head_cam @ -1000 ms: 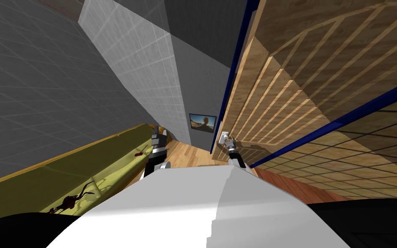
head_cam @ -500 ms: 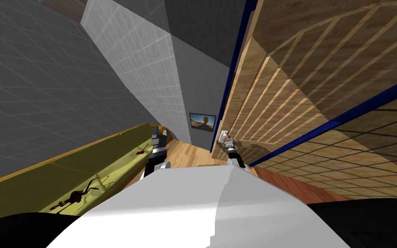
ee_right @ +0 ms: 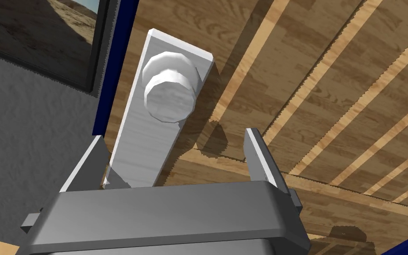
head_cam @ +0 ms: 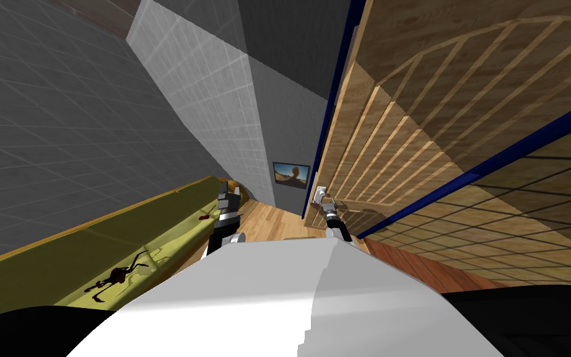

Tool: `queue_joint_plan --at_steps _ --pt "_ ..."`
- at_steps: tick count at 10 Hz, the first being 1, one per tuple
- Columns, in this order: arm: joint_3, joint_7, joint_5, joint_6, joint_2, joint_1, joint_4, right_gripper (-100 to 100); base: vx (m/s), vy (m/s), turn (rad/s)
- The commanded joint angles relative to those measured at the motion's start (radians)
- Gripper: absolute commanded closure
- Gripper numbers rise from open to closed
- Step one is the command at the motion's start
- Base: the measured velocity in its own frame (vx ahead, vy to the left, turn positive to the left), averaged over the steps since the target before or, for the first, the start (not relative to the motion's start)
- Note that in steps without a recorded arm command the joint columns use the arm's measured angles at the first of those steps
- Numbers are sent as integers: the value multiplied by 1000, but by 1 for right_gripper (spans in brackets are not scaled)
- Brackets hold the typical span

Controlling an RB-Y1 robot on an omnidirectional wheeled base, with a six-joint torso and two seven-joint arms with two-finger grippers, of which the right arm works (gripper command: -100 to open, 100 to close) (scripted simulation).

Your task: Pull the door open

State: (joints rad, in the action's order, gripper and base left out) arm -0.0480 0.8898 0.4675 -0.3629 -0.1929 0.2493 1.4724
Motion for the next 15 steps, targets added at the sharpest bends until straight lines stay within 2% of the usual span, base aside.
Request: queue_joint_plan --at_steps 1,2,4,5,7,10,11,12,13,15 --pt "17 50 48 5 -1 2 8 -100 -71 -8 23" --pt "17 64 48 5 -1 2 8 -100 -57 -8 9" --pt "37 127 106 11 -3 5 18 -100 -65 -10 17" --pt "37 137 106 11 -3 5 18 -100 -63 -14 6" --pt "54 190 152 16 -5 7 27 -100 -56 -21 16" --pt "71 243 202 21 -7 10 37 -100 -60 -10 11" --pt "67 231 192 20 -7 9 34 -100 -27 -4 2" --pt "47 251 204 14 -28 4 15 -100 137 36 207" --pt "42 256 207 11 -34 3 10 -100 207 -14 103" --pt "17 278 221 3 -61 -3 -15 -100 202 -29 130"
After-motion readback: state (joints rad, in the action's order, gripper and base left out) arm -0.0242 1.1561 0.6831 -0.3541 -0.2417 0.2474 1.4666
